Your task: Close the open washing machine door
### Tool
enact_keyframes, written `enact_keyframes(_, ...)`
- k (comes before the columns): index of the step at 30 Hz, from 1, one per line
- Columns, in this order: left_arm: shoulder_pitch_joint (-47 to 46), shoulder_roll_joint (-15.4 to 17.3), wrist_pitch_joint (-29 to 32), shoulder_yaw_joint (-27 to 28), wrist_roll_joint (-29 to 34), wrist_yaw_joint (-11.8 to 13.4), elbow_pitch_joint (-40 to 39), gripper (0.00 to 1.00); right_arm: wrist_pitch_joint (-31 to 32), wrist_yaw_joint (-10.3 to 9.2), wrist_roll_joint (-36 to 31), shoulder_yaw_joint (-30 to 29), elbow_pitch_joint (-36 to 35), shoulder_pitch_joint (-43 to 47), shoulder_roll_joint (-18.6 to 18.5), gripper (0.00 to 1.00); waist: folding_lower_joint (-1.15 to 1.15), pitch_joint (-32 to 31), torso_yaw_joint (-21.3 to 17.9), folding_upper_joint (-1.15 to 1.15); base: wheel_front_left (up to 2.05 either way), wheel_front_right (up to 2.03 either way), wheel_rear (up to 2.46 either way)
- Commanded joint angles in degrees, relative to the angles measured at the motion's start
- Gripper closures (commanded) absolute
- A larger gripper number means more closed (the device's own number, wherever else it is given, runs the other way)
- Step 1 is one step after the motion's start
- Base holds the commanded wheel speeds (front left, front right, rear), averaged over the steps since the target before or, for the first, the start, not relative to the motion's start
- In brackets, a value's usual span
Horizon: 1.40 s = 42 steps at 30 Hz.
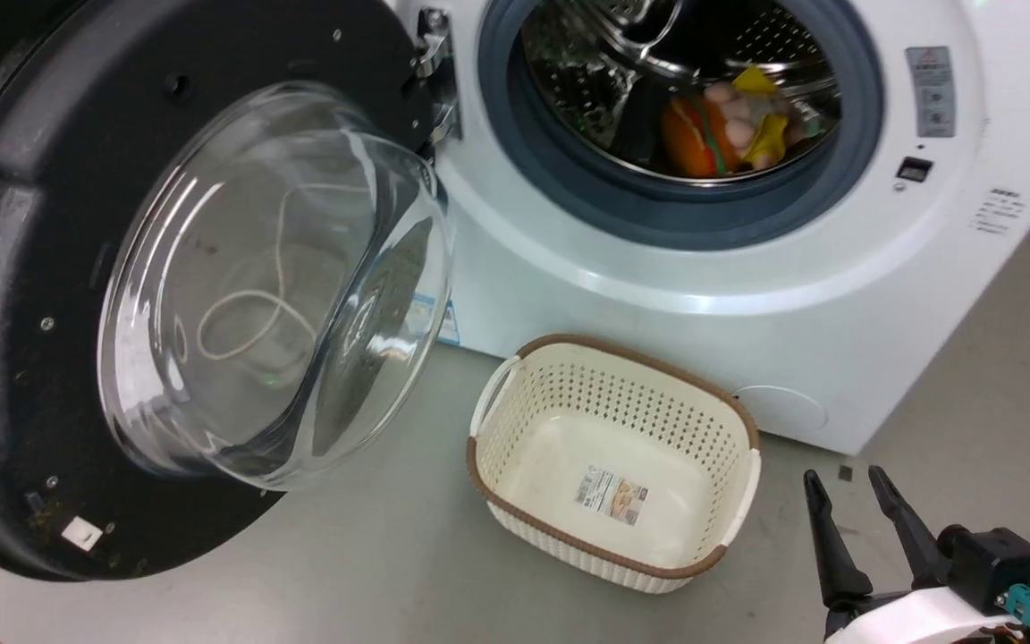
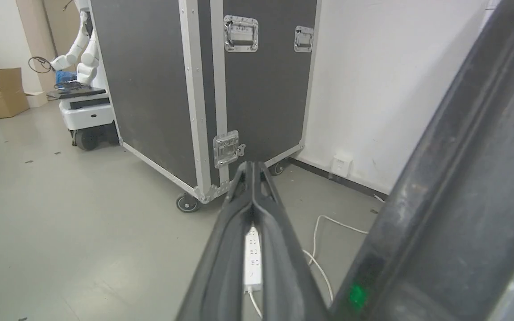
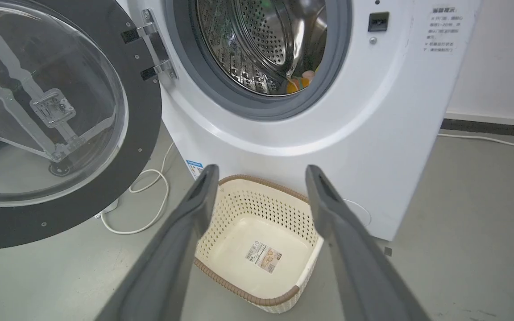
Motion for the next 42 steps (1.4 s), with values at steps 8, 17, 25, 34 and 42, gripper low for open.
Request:
enact_keyframes(8, -1.37, 8.37, 5.77, -8.14, -6.68, -1.68, 6.26, 1.0, 0.36, 0.04, 1.26, 0.05, -0.8, -0.32, 0.01, 0.0, 0.0, 2.07, 2.4, 0.0, 0.0, 0.0, 0.0)
enact_keyframes(17, 0.26, 17.26, 11.42, -18.34, -20.98, -2.26, 6.31, 1.0, -0.26, 0.04, 2.83, 0.21, -0.56, -0.71, 0.01, 0.0, 0.0, 2.87, 4.1, 0.0, 0.0, 0.0, 0.0)
enact_keyframes(25, 4.09, 27.55, 16.94, -27.69, -35.5, -2.89, -1.75, 1.0, -2.66, 0.05, 6.17, 0.69, 1.86, -0.41, 0.01, 0.0, 0.0, 0.98, 6.4, 0.0, 0.0, 0.0, 0.0)
enact_keyframes(34, 3.46, 33.3, 17.51, -36.69, -42.58, -3.45, -13.15, 1.0, -4.91, 0.05, 8.87, 0.48, 4.23, -0.58, 0.01, 0.0, 0.0, -0.35, 7.9, 0.0, 0.0, 0.0, 0.0)
enact_keyframes(42, -1.55, 33.38, 15.68, -45.92, -45.93, -3.95, -20.81, 1.0, -6.47, 0.05, 11.56, 0.35, 6.21, -0.88, 0.01, 0.0, 0.0, -0.8, 7.08, 0.0, 0.0, 0.0, 0.0)
